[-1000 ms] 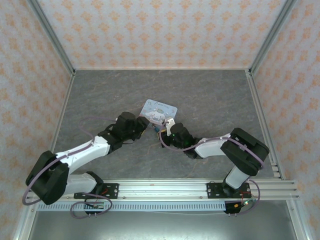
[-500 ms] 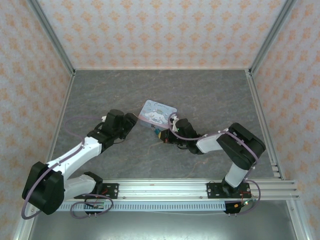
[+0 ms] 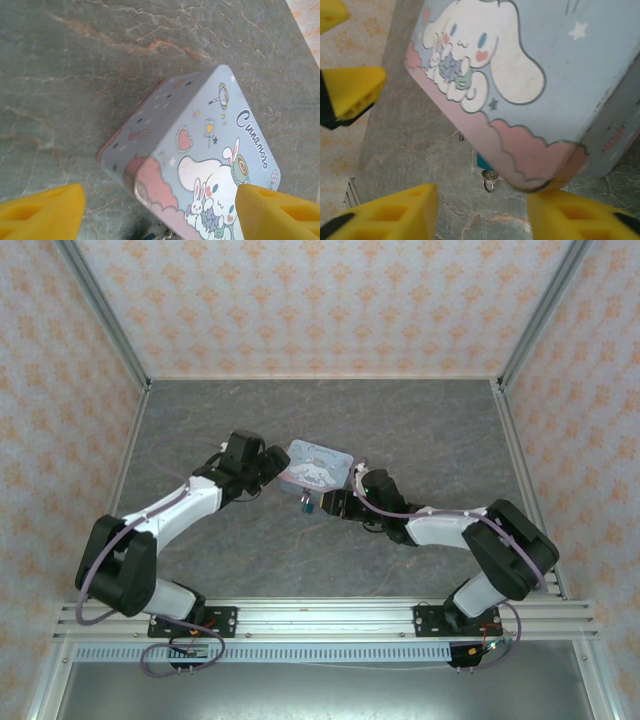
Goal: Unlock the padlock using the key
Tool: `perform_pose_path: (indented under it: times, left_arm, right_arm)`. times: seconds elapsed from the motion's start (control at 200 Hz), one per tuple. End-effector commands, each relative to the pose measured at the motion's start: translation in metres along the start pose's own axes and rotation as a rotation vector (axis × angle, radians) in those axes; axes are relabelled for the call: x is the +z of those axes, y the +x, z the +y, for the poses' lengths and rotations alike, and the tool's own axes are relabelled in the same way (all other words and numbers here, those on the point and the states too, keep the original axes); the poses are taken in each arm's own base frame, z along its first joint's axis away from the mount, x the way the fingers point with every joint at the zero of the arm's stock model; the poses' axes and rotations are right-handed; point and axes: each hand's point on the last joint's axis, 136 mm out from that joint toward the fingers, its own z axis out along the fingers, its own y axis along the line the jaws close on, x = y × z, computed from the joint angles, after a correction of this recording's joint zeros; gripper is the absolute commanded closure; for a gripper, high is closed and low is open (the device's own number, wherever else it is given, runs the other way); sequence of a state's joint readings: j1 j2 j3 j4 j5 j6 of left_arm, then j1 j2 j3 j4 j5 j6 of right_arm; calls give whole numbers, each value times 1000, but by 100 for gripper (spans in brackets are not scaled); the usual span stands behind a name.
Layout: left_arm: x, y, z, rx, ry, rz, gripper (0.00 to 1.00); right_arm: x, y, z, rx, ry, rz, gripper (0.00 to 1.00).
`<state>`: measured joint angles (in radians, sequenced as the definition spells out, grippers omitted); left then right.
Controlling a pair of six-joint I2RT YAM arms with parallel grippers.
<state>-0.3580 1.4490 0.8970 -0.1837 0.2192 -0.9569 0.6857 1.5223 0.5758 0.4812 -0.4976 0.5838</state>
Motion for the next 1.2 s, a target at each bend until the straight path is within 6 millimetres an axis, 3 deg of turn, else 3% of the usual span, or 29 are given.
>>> perform_pose_path:
  times: [0.0,0.13,0.365,0.616,0.776,0.936,1.196]
  left_arm:
    - [11,-2,5,103,-69,47,21]
    - [30,1,8,139,-117,98,21]
    - [50,18,32,140,-190,173,21]
    - [44,45,60,94,-200,218,21]
    - [32,60,76,78,-210,215,21]
    - [24,65,86,72,-229,199,20]
    - [24,61,80,68,-218,190,20]
  right_arm:
    - [-4,-5,6,-38,-9,-2,44]
    - [4,-7,15,-31,-36,25,43]
    - [12,-34,13,-49,-28,-20,42]
    - [19,-59,-4,-63,-16,-46,41]
    - [22,-74,-3,-83,-79,-74,41]
    - [10,-72,0,-114,-101,-122,40]
    - [-2,-44,-8,-110,-173,-138,29]
